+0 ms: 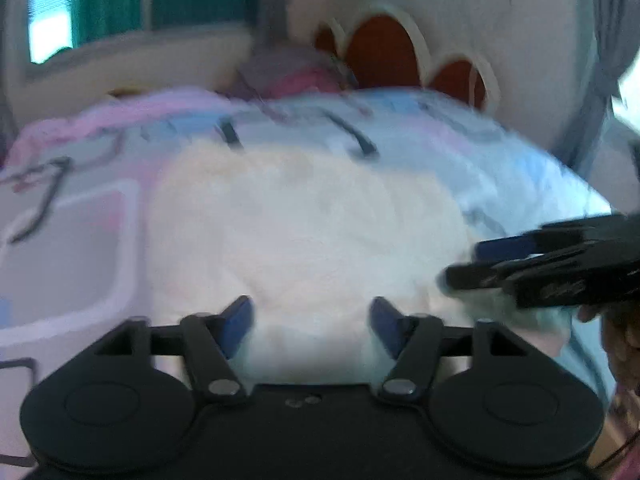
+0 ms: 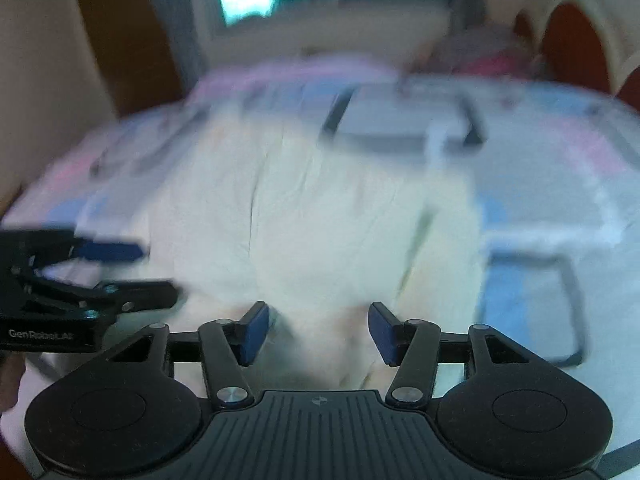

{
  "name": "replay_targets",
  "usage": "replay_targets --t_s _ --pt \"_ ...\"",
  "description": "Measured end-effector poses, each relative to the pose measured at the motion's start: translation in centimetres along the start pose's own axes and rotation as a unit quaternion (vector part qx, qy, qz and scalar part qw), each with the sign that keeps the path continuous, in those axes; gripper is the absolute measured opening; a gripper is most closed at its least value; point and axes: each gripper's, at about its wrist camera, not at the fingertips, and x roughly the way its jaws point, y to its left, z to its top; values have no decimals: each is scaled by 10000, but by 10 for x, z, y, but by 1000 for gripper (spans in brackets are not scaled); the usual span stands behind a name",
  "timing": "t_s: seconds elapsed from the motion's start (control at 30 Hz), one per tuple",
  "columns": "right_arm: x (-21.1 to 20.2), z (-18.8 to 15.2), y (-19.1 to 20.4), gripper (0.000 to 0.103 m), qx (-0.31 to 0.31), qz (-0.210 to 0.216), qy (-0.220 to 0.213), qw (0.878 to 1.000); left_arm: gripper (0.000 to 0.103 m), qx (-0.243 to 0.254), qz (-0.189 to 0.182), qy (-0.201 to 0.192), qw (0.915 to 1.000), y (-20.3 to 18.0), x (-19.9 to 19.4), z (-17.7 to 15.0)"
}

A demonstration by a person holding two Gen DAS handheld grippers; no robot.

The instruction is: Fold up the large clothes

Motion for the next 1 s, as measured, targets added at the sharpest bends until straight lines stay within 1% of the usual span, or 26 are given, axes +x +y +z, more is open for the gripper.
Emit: replay_targets --t_s 0.03,0.07,0.1,0.13,0.17,0.2,0.23,0.27,0.3,0.33,0.43,0.47,0.5,0.53,0.57,0.6,0.63,0.7,0.73,0.8,0.83,0.87,0.93,1.0 --pt "-4 8 -2 54 -5 -6 -101 9999 89 -23 85 -189 9998 7 -7 3" --pt "-3 15 -3 54 -39 -49 -157 9999 83 -41 134 -267 9995 12 -8 7" --pt "1 22 -4 54 -74 -108 -191 9997 78 -80 127 -215 9997 19 -4 11" --pt "9 28 -6 54 -68 -137 -183 9997 65 -181 95 -72 9998 27 3 15" --pt "19 33 -10 54 -21 -131 -147 9998 56 -284 45 16 9996 33 11 18" --pt "29 35 -13 54 37 -136 -49 9999 56 -391 33 89 9992 38 19 19" --pt "41 37 -17 44 90 -146 126 9998 58 -511 32 176 9985 43 27 19" --pt "53 35 -21 41 110 -190 348 9992 58 -568 -5 216 9982 45 33 18" --pt "60 31 -23 40 129 -206 509 9984 59 -561 -4 259 9981 45 37 16" --pt "65 28 -25 40 163 -167 582 9980 59 -513 19 313 9982 43 39 15" --pt "63 27 -31 40 186 -137 605 9979 60 -394 85 338 9986 38 34 12" --pt "59 27 -31 41 202 -135 582 9980 63 -385 113 352 9986 37 30 10" --pt "50 29 -33 41 251 -169 508 9983 68 -380 186 367 9984 36 27 12" --pt "44 30 -36 55 323 -192 411 9984 86 -351 323 362 9982 35 23 13" --pt "33 29 -40 71 408 -187 261 9987 100 -277 476 293 9981 34 16 11" --pt "22 27 -46 97 492 -115 119 9987 103 -209 550 193 9981 33 9 9" --pt "14 25 -52 100 607 -20 66 9981 103 -187 569 139 9981 34 2 6" --pt "4 15 -76 100 1115 220 181 9934 103 -372 515 247 9977 45 -2 -1" --pt "2 11 -88 100 1388 334 270 9894 102 -530 440 298 9972 52 -3 -4" --pt "3 0 -111 100 1919 539 452 9789 100 -1033 201 382 9937 69 -4 -13" --pt "3 -5 -119 100 2141 679 487 9732 100 -1366 94 387 9898 79 -4 -16" --pt "5 -10 -127 100 2420 889 537 9647 100 -1638 -6 369 9858 85 -4 -18" --pt "9 -18 -137 100 2787 1219 624 9506 100 -2126 -246 341 9762 97 -3 -22" --pt "15 -25 -141 100 2949 1290 693 9443 100 -2405 -373 378 9692 102 3 -26"
